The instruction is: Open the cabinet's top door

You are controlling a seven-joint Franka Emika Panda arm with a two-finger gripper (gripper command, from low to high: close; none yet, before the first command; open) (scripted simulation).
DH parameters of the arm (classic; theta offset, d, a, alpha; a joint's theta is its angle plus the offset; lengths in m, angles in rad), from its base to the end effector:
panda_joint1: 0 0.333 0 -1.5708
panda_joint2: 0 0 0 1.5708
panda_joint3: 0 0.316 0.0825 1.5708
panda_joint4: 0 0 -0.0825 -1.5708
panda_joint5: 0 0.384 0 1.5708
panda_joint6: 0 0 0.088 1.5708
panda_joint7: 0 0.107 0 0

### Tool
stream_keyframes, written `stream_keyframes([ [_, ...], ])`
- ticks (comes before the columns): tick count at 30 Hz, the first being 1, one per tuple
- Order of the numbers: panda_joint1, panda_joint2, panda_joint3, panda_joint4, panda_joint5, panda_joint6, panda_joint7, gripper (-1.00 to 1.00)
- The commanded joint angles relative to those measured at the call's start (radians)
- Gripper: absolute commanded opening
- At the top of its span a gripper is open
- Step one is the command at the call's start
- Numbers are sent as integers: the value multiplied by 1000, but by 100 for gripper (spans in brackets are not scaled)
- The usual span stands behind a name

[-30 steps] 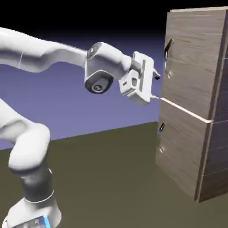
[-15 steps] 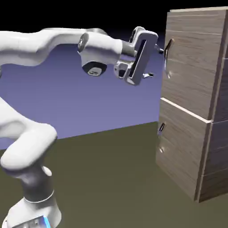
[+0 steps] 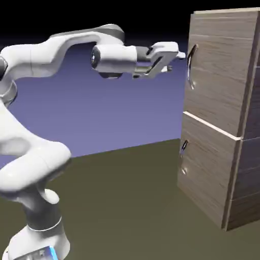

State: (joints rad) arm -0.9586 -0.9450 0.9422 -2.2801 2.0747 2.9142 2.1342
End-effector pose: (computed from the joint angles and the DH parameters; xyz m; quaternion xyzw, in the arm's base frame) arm 0.4090 0.0694 0.6225 0.1582 0.7129 0.0977 0.6761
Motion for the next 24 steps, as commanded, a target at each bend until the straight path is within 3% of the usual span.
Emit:
stream_keyframes([
  [1, -20, -8, 20, 11, 44, -3, 29, 0],
  [8, -159, -62, 155, 87, 340, -20, 229, 0],
  [15, -341, -31, 260, 225, 367, -39, 234, 0],
  [16, -341, -31, 260, 225, 367, -39, 234, -100],
  [24, -113, -28, 36, -26, 309, -328, 155, -100],
])
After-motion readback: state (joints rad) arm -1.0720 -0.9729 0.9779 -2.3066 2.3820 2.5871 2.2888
